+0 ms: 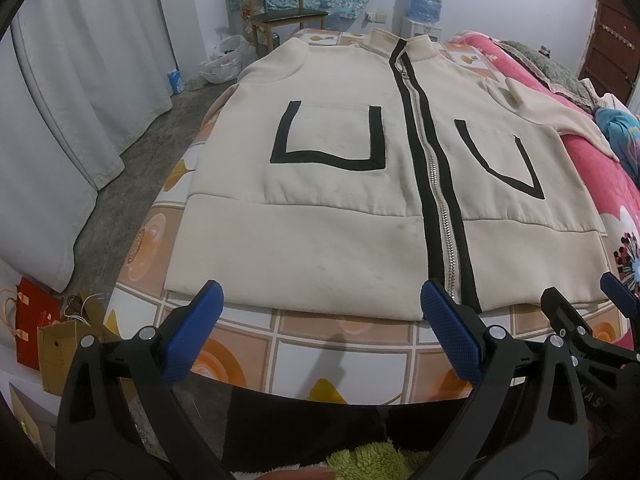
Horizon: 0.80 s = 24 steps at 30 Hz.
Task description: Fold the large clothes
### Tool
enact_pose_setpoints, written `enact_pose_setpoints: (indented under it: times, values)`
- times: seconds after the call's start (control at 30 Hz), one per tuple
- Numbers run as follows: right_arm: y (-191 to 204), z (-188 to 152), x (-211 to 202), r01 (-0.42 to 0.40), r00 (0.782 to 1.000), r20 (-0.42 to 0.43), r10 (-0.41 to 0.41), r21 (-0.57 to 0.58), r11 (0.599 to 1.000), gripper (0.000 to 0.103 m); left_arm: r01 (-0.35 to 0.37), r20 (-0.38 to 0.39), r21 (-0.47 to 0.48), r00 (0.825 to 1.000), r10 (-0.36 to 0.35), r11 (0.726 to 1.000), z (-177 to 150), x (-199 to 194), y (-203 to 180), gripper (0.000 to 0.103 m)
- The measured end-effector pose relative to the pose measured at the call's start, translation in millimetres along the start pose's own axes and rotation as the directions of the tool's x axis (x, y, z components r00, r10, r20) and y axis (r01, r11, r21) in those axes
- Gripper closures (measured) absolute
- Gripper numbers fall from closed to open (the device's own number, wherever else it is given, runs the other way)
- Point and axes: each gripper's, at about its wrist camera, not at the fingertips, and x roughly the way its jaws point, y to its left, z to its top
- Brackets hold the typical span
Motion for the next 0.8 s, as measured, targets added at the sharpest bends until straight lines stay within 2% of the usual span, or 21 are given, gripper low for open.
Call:
enact_pose_setpoints:
  times: [0.8]
  values:
    - [3.3, 0.6, 0.6, 0.004, 1.0, -0.002, -0.004, -0.008, 1.0, 0.006, -0.002, -0.006, -0.003, 1.0, 0.002, 1.0, -1.4, 0.6, 4.3, 0.007]
